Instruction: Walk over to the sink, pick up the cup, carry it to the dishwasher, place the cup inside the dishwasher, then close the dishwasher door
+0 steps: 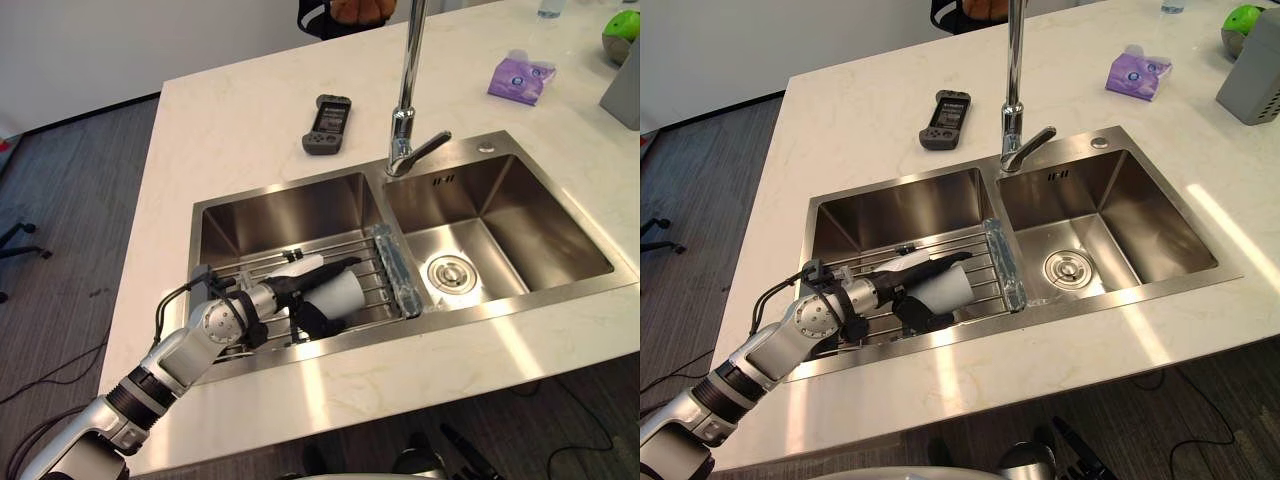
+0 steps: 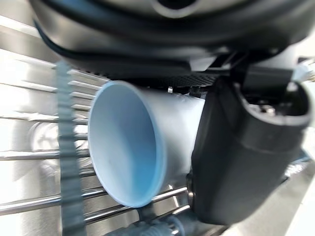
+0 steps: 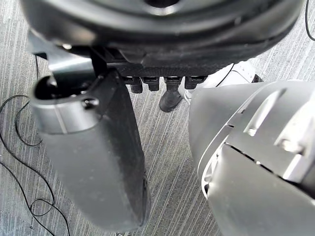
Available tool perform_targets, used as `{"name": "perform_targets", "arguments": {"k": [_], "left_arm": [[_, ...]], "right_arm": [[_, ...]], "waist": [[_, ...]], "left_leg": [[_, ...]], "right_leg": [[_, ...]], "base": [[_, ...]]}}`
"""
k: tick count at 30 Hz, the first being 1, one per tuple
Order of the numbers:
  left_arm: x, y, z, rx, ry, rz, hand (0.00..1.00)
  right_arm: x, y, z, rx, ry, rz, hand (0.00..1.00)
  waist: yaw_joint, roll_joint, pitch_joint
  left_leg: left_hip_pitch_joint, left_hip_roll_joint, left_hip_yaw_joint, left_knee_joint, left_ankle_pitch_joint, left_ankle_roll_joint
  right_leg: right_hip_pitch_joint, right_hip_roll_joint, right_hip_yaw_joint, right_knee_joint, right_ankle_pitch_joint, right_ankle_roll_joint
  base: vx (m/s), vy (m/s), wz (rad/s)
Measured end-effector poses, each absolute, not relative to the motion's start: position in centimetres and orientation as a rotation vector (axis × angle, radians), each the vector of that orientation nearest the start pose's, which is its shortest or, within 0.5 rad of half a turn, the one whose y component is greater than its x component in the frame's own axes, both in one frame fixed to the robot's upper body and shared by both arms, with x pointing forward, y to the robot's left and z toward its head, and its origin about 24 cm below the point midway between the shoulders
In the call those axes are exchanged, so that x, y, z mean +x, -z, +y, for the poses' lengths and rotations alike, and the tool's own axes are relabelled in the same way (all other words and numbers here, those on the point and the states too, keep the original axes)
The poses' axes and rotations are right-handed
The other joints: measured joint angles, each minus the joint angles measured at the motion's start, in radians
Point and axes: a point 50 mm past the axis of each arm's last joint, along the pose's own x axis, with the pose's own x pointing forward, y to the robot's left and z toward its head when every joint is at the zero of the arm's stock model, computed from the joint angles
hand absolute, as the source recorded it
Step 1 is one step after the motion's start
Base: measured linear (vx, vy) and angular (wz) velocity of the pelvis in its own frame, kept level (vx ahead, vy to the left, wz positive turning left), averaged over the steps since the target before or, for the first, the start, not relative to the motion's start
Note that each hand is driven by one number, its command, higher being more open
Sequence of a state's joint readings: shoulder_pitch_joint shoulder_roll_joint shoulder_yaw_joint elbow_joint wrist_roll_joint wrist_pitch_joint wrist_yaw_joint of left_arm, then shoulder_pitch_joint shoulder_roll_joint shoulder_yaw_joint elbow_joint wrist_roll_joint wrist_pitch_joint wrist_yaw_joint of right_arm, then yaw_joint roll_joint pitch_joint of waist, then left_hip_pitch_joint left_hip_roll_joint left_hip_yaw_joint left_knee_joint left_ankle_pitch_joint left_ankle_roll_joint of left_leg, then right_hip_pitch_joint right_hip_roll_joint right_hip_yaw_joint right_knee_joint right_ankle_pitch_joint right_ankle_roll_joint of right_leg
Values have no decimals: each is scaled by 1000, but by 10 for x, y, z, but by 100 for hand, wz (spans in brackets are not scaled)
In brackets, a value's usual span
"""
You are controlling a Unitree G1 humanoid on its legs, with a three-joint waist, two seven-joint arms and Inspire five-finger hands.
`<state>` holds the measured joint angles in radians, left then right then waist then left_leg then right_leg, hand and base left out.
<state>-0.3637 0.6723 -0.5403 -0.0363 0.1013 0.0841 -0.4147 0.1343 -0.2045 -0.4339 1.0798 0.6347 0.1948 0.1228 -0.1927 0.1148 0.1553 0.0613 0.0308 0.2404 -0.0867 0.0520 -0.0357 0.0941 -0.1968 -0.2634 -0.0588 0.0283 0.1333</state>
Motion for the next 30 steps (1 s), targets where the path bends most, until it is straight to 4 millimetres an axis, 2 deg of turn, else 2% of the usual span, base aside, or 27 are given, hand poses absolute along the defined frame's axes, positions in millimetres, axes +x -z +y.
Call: {"name": "perform_targets", "arguments": {"k": [3,4,8,14,18,23,26,29,30], "left_arm": [[283,-84,131,911,881,41,100],[286,-84,132,913,886,58,0],[291,-85,134,938,901,88,0],[303,-91,132,1088,864,46,0],[298,-91,128,1177,902,-47,0],[294,-87,127,1186,836,-128,0],[286,-81,134,1152,770,-177,0],[278,-80,146,1094,681,-222,0],[274,-81,155,1053,629,-227,0]], "right_arm": [[53,156,-261,736,717,1051,100],[54,156,-261,735,716,1050,100],[57,155,-261,730,716,1048,100],[59,155,-262,717,704,1047,100],[58,155,-261,713,706,1052,100],[60,155,-261,695,692,1043,100],[60,154,-262,690,691,1041,100],[61,154,-262,668,674,1052,100],[61,154,-261,660,665,1058,100]], "waist": [[-3,0,0],[-6,0,0],[-16,0,0],[-34,2,3],[-40,13,7],[-39,16,7],[-36,17,9],[-17,17,11],[-9,17,12]], "left_leg": [[0,1,0,0,0,0],[1,1,1,0,0,0],[3,4,4,0,-1,-1],[7,6,12,0,-4,-4],[8,6,14,0,-7,-4],[8,5,11,0,-7,-4],[7,5,3,0,-6,-4],[3,4,-18,0,-5,-3],[-1,3,-30,0,-3,-3]], "right_leg": [[0,1,1,0,0,0],[0,1,1,0,0,0],[0,4,5,0,-1,-1],[-1,6,14,-1,-1,-1],[-1,6,15,-1,-2,-1],[0,5,12,-1,-2,-1],[5,5,4,-1,-4,-1],[12,5,-17,-2,-8,0],[15,5,-29,-2,-10,1]], "base": [[0,0,0],[0,0,0],[0,0,-2],[0,0,-5],[0,0,-1],[0,0,0],[0,0,8],[2,-18,20],[10,-24,23]]}}
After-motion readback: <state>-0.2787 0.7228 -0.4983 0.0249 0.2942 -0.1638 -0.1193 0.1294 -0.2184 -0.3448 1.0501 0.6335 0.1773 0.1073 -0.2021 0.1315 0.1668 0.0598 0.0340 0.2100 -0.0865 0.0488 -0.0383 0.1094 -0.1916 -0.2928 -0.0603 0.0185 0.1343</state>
